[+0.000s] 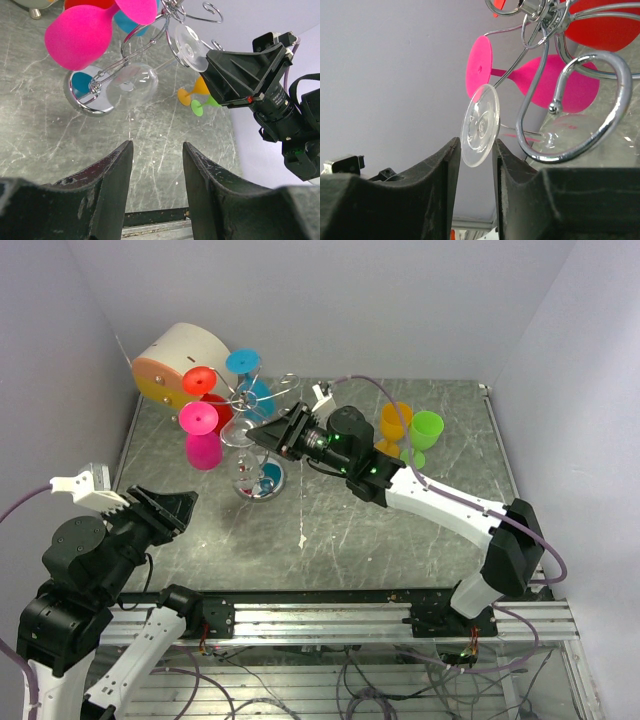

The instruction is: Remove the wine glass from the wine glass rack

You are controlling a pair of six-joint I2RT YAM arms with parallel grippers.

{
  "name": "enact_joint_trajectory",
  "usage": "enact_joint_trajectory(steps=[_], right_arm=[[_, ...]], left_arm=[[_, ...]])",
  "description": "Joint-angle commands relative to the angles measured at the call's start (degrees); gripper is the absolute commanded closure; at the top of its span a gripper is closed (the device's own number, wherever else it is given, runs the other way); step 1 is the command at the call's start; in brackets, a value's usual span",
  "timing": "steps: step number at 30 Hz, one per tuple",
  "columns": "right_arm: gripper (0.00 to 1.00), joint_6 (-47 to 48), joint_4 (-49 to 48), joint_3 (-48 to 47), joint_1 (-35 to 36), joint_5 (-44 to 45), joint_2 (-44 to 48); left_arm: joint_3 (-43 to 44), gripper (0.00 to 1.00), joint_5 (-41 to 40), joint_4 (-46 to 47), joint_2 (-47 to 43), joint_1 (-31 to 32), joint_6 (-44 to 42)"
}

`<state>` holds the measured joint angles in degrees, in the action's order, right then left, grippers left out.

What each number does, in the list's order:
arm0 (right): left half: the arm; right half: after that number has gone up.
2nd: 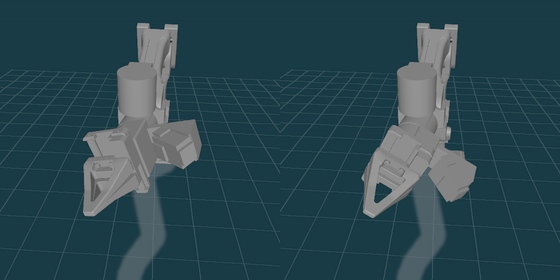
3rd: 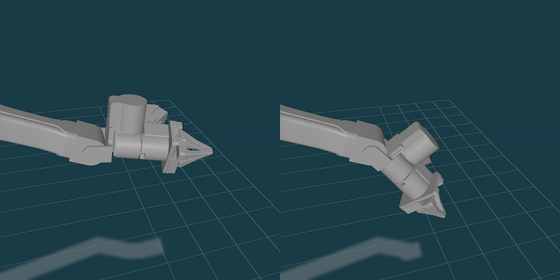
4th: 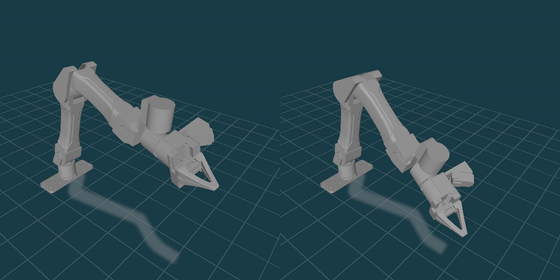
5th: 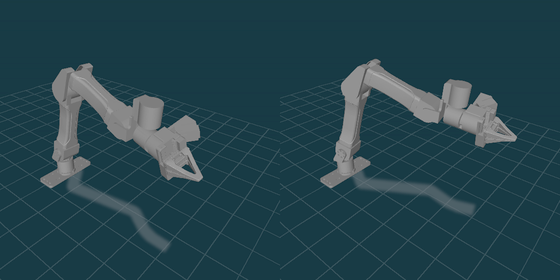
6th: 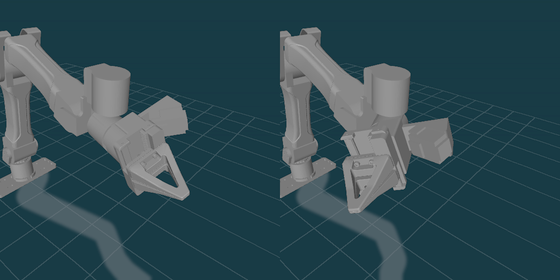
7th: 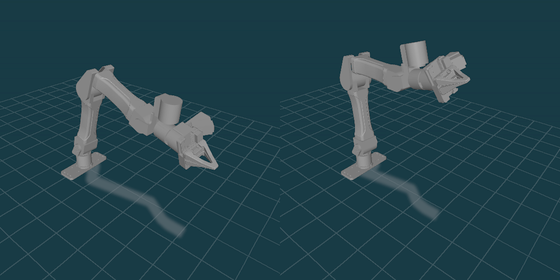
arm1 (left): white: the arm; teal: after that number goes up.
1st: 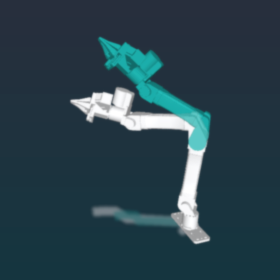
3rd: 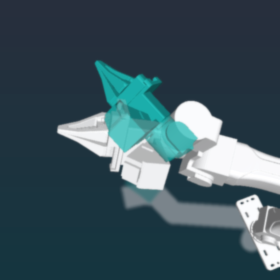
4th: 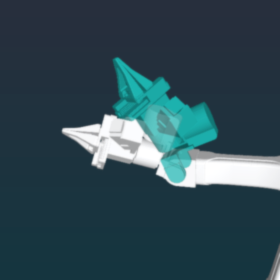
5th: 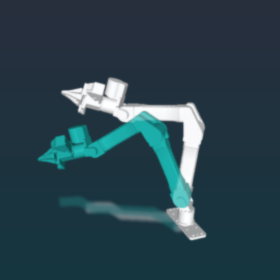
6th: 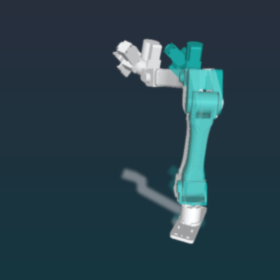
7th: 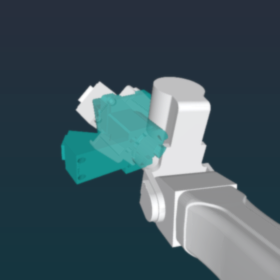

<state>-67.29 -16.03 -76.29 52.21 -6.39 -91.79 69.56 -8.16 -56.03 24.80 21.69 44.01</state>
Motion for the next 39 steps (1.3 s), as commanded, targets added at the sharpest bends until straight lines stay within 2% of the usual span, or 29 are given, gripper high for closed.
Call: enact_joint_trajectory(steps=[1, 11, 26, 39], right_arm=[[0.75, 1.4, -1.4, -2.0, 0.3, 0.8, -1.3], [1.0, 0.7, -1.9, -2.3, 0.3, -0.1, -0.4], [1.0, -4.5, -3.5, -2.8, 0.2, -6.8, 0.7], [1.0, -6.7, -4.2, -7.0, 0.2, -7.1, -2.3]], left_arm=[[0.4, 0.45, -1.7, -0.3, -0.5, 0.0, 0.1], [-0.5, 0.45, -1.5, 0.0, -0.7, 0.0, 0.5], [-0.6, 0.45, -0.6, 0.4, -0.7, 0.0, 1.3], [-0.5, 0.45, -0.8, -0.1, -1.6, 0.0, 1.9]])
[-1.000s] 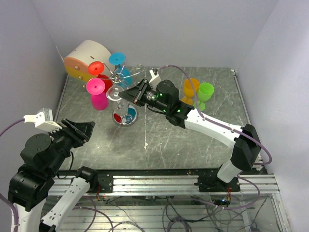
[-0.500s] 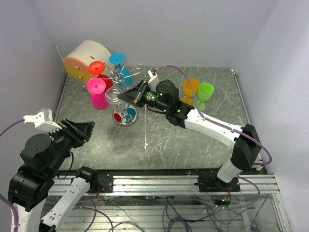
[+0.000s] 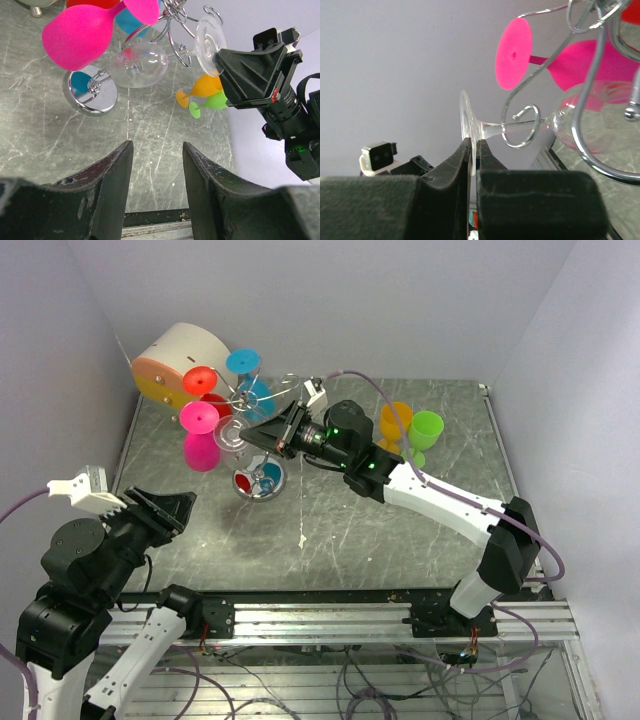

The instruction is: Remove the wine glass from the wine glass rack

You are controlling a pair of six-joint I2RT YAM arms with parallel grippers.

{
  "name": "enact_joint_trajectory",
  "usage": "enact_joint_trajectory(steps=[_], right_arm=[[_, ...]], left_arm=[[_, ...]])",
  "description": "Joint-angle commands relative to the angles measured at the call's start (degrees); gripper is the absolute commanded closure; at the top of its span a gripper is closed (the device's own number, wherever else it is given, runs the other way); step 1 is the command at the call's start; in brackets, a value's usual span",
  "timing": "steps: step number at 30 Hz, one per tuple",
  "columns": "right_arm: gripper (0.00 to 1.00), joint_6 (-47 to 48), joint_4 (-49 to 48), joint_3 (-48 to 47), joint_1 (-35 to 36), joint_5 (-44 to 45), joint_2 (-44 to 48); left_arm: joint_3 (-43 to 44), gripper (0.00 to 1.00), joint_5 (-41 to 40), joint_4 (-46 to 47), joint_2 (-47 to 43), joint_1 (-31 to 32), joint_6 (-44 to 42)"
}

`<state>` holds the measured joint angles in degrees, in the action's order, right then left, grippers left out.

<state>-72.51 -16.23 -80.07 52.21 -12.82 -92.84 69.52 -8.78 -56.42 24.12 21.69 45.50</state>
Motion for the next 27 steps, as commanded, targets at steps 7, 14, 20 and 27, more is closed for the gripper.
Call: enact_joint_trajectory(steps=[7, 14, 20, 27], right_arm=[[1.0, -2.6, -4.8, -4.0, 0.1, -0.6, -2.9], [1.0, -2.1, -4.9, -2.9, -0.5, 3.7, -1.7], [1.0, -1.2, -3.7, -2.9, -1.1, 6.5, -1.2], [1.0, -0.7, -3.6, -0.2, -1.4, 9.8, 1.3]], left_arm=[[-0.4, 0.45, -0.6, -0.2, -1.2, 0.0, 0.4], [-0.6, 0.45, -0.2, 0.1, -1.4, 0.0, 0.9], [-1.0, 0.45, 0.0, 0.3, -1.4, 0.0, 1.0], [-0.9, 0.45, 0.1, 0.2, -1.3, 0.0, 1.0]])
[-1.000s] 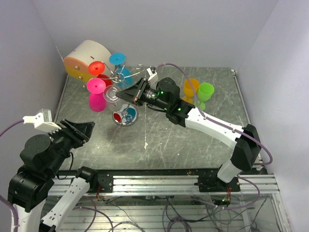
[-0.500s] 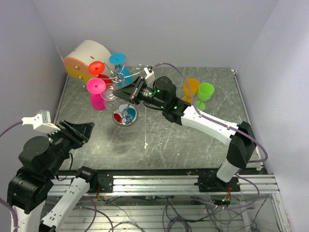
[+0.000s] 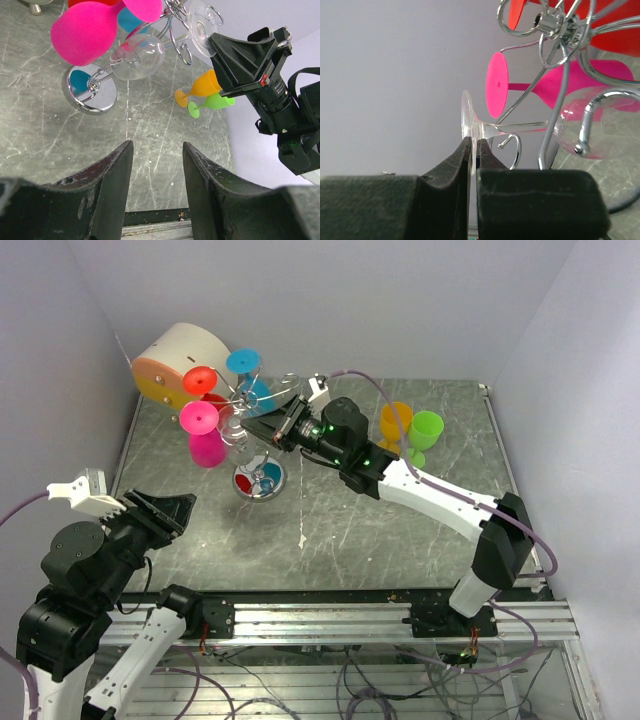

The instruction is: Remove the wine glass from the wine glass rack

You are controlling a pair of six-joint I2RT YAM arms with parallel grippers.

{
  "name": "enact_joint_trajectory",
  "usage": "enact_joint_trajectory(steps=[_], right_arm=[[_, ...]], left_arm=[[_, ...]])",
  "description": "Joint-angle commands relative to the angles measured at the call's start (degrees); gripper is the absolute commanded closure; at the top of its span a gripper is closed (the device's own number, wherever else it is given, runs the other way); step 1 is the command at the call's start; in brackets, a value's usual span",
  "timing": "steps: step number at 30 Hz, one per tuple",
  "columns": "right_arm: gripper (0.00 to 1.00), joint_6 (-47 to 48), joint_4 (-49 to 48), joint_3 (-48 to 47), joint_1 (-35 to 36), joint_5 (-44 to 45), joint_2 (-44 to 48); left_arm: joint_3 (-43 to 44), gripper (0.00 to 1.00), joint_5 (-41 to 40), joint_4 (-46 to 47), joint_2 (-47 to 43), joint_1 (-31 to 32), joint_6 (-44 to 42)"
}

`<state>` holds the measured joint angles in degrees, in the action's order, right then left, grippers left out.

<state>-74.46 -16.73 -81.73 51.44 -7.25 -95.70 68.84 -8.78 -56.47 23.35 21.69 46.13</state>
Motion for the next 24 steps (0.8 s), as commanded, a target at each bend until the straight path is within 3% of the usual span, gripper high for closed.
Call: enact_joint_trajectory(steps=[1, 16, 24], right_arm=[[1.0, 1.3, -3.0, 2.1, -0.6, 4.7, 4.8], [1.0, 3.0, -0.2, 10.6, -1.6, 5.1, 14.8], [1.0, 11.5, 10.7, 16.2, -2.4, 6.0, 25.8]], left_arm=[[-0.3, 0.45, 0.0, 0.2, -0.6, 0.0, 0.3], [1.9, 0.45, 2.4, 3.0, 3.9, 0.0, -0.2], [7.3, 0.44, 8.1, 6.6, 11.4, 0.1, 0.0]])
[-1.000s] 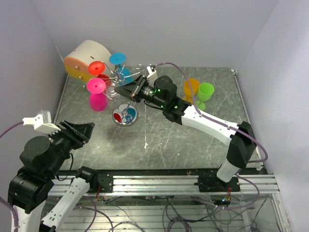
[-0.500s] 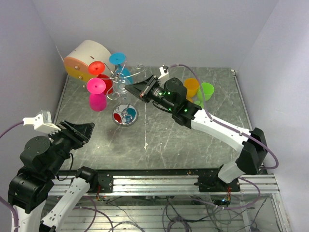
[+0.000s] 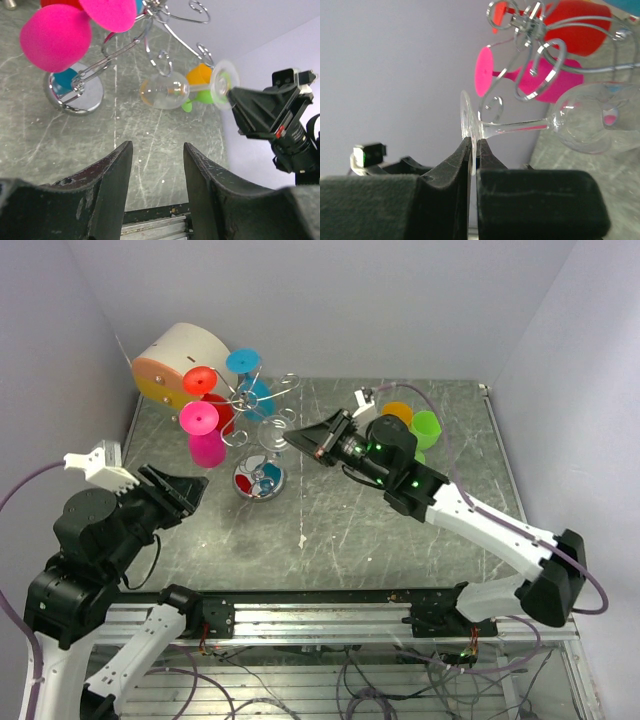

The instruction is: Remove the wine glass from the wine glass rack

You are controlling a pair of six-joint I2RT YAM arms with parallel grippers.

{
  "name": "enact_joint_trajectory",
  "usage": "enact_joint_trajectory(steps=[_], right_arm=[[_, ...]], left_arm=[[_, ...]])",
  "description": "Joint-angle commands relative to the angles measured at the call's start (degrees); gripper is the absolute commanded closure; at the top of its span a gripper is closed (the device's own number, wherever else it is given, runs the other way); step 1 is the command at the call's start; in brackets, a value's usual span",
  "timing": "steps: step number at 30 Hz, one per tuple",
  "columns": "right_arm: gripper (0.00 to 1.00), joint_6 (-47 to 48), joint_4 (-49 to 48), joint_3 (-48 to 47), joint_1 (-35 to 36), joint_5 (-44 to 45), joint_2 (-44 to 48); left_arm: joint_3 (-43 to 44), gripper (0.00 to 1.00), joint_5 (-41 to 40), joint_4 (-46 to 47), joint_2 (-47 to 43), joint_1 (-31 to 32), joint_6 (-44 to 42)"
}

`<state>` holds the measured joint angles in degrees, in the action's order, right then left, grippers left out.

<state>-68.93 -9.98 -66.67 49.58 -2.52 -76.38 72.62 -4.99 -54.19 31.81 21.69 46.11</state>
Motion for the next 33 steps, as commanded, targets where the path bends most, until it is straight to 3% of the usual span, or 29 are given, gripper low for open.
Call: enact_joint_trajectory(steps=[1, 11, 15, 22, 27, 33], right_arm=[[1.0, 7.8, 5.8, 1.3, -0.6, 1.4, 7.8], [1.0, 49.5, 26.5, -12.1, -0.5, 2.8, 11.4], [1.0, 64.4, 30.0, -14.8, 0.7, 10.8, 10.0], [1.0, 94.5, 12.2, -4.5, 13.9, 27.6, 12.1], [1.0, 104.1, 0.2, 0.6, 19.9, 27.4, 14.3], [1.0, 114.2, -7.3, 3.7, 27.2, 28.1, 13.5]], left_arm=[[4.4, 0.44, 5.1, 4.7, 4.0, 0.0, 0.3], [7.7, 0.43, 17.7, 10.5, 13.2, 0.0, 6.3], [7.8, 0.43, 23.9, 14.5, 16.0, 0.0, 10.7], [8.4, 0.43, 29.0, 18.1, 19.5, 0.0, 17.7], [4.1, 0.43, 33.3, 24.3, 19.8, 0.0, 25.5], [0.6, 0.44, 36.5, 26.6, 20.0, 0.0, 29.4]])
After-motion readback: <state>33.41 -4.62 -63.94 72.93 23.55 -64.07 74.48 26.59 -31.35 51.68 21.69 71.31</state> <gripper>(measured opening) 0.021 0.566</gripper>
